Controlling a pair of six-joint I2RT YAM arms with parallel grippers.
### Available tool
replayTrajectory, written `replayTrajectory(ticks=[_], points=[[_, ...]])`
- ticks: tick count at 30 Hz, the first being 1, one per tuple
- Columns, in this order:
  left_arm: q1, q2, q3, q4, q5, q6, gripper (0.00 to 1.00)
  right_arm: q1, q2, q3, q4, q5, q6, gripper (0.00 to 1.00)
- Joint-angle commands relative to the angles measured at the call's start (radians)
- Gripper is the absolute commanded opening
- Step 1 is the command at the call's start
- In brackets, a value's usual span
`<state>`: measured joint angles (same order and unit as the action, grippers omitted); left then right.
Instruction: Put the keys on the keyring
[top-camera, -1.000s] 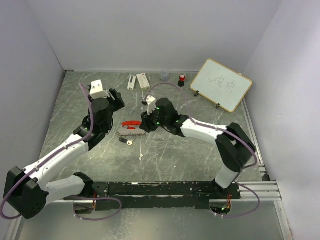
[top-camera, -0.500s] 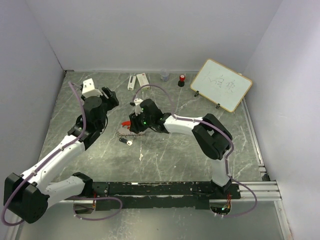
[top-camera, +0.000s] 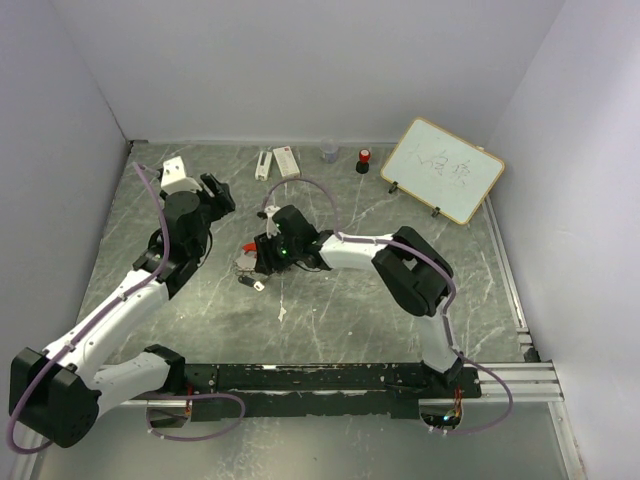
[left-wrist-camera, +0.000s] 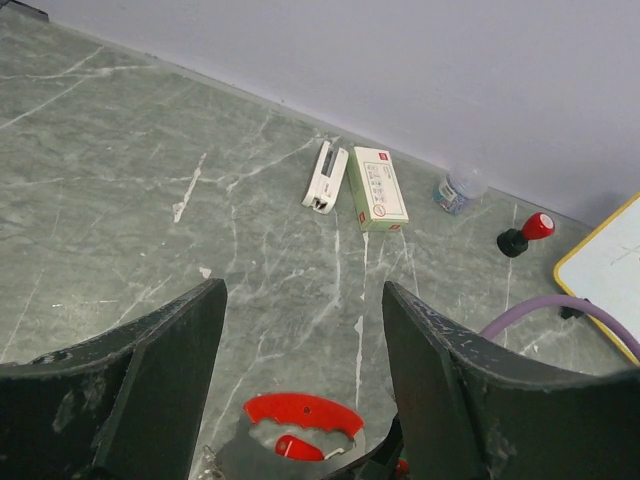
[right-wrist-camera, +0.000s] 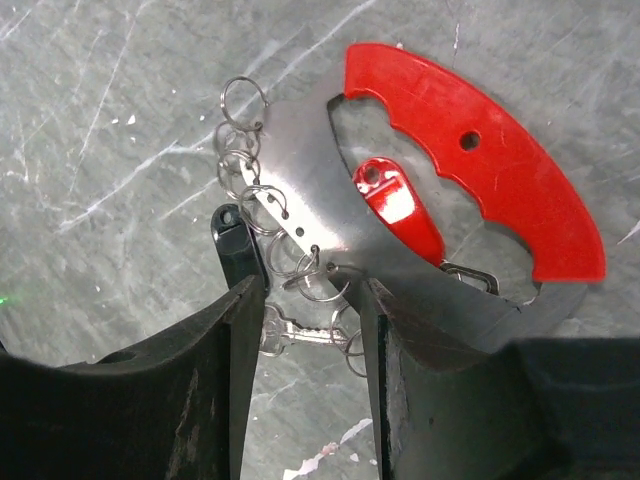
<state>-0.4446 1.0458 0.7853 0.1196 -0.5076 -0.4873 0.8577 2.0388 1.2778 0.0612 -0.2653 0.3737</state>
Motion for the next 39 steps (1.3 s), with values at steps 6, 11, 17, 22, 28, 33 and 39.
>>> replayTrajectory(ticks=[6, 11, 17, 22, 28, 33, 39], points=[[0.036, -0.025, -0.018, -0.004, 0.045, -0.008, 0.75, 0.011, 0.051, 0.044, -0.009, -0.002, 0.054, 0.44], [0.051, -0.037, -0.03, -0.003, 0.059, -0.008, 0.75, 0.012, 0.066, 0.063, -0.022, -0.004, 0.065, 0.38], [0.066, -0.046, -0.036, -0.004, 0.077, -0.01, 0.74, 0.014, 0.066, 0.072, -0.051, 0.005, 0.075, 0.1], [0.07, -0.05, -0.041, 0.002, 0.101, -0.015, 0.74, 0.012, -0.009, 0.033, 0.011, 0.063, 0.068, 0.0], [0.07, -0.058, -0.046, 0.006, 0.131, -0.009, 0.74, 0.007, -0.132, 0.022, 0.079, 0.12, 0.016, 0.0], [0.071, -0.065, -0.051, 0.003, 0.145, -0.005, 0.74, -0.002, -0.203, 0.031, 0.08, 0.16, -0.015, 0.0], [0.072, -0.076, -0.053, 0.002, 0.152, -0.002, 0.74, -0.013, -0.269, 0.012, 0.046, 0.211, -0.037, 0.0]])
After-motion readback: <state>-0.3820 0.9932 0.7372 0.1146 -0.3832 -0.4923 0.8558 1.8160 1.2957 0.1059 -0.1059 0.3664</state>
